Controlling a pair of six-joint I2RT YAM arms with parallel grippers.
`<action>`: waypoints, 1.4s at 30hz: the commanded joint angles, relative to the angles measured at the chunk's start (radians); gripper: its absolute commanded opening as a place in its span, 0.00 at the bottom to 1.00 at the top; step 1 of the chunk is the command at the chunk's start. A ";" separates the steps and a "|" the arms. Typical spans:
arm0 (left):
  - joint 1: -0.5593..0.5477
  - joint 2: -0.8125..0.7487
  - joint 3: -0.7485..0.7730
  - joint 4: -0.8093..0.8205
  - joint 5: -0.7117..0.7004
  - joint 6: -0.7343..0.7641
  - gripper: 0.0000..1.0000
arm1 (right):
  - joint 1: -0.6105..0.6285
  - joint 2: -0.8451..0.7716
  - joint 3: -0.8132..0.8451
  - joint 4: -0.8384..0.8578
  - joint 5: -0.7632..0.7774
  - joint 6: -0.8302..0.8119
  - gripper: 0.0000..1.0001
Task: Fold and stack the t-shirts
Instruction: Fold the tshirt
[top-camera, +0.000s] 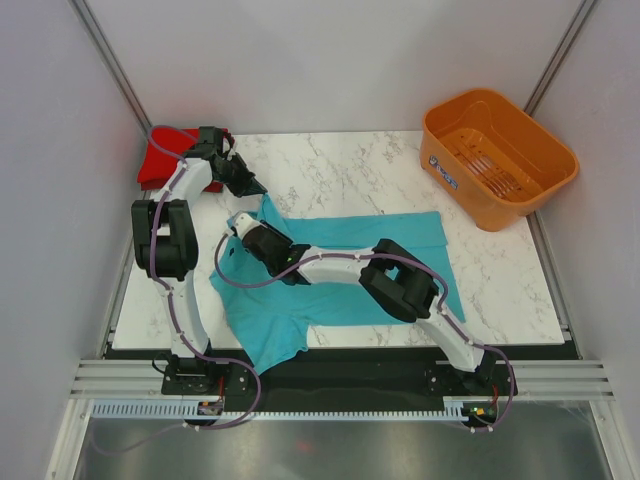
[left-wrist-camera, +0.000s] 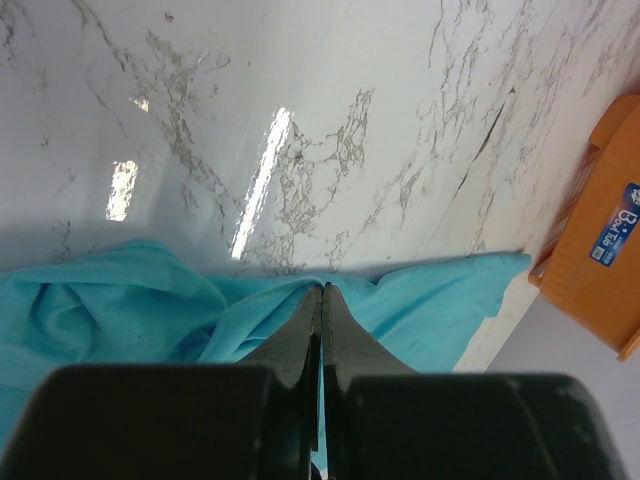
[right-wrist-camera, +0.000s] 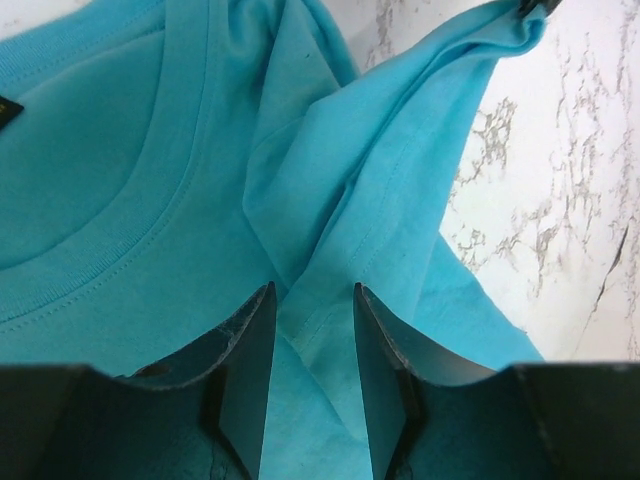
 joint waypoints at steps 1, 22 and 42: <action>0.005 0.015 0.035 0.004 0.004 0.033 0.02 | -0.002 0.029 0.034 -0.018 0.020 0.001 0.45; 0.005 -0.057 -0.008 -0.025 -0.058 0.048 0.02 | -0.011 -0.067 -0.042 -0.001 0.014 0.002 0.00; 0.002 -0.521 -0.460 -0.119 -0.311 0.105 0.02 | -0.003 -0.455 -0.464 0.134 -0.236 0.163 0.00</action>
